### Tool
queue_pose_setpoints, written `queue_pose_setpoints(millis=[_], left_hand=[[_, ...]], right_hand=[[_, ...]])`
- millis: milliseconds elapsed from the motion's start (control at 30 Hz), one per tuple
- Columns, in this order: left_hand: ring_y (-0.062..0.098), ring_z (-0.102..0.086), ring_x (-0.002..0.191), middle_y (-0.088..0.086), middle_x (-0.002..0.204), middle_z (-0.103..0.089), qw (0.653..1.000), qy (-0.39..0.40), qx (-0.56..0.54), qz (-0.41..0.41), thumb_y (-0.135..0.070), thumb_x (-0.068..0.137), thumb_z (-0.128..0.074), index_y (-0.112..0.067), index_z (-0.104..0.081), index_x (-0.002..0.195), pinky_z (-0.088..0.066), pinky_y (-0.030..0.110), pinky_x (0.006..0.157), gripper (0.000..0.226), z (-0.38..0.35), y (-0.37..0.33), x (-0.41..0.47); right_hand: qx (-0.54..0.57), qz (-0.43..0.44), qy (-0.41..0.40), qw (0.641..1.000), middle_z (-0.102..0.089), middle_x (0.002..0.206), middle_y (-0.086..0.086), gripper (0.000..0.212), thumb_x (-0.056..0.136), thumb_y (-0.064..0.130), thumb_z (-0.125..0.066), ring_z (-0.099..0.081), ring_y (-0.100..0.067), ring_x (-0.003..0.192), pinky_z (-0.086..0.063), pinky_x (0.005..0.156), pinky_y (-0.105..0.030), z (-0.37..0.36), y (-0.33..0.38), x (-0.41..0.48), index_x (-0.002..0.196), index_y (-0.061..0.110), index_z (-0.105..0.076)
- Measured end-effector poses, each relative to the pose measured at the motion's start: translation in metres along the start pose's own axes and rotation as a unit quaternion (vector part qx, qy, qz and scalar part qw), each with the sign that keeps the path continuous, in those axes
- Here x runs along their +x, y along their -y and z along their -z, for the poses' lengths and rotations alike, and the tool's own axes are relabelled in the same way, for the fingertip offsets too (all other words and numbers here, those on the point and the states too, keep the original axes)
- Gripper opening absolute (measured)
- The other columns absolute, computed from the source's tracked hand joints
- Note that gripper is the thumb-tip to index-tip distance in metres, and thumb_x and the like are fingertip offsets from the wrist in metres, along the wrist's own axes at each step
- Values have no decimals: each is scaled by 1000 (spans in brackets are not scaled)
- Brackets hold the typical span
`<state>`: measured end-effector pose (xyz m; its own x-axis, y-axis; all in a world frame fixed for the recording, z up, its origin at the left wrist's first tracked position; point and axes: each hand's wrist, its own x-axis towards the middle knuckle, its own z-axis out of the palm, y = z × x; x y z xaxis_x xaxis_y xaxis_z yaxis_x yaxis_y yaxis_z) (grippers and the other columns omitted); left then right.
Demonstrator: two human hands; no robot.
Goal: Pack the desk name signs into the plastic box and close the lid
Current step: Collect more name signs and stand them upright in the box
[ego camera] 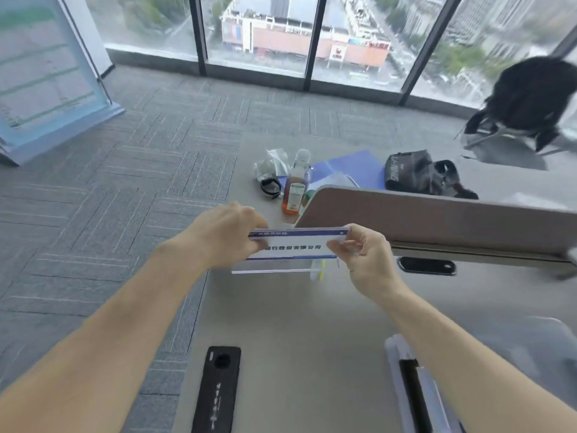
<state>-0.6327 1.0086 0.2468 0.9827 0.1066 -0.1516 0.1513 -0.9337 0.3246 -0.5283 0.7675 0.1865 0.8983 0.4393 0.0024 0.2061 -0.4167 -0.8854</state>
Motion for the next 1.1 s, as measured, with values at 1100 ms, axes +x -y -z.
queue_pose_setpoints(millis=[1100], left_hand=[[25,-77,62,8,71,-78,930,97,-352,48,-13,97,-55,6,-75,87,-63,36,63,30,-66,-551,60]], right_hand=[[276,-237,-120,924,-68,100,-20,15,97,1,-59,-68,-29,76,-63,64,-42,417,-120,-204,110,-3,-63]])
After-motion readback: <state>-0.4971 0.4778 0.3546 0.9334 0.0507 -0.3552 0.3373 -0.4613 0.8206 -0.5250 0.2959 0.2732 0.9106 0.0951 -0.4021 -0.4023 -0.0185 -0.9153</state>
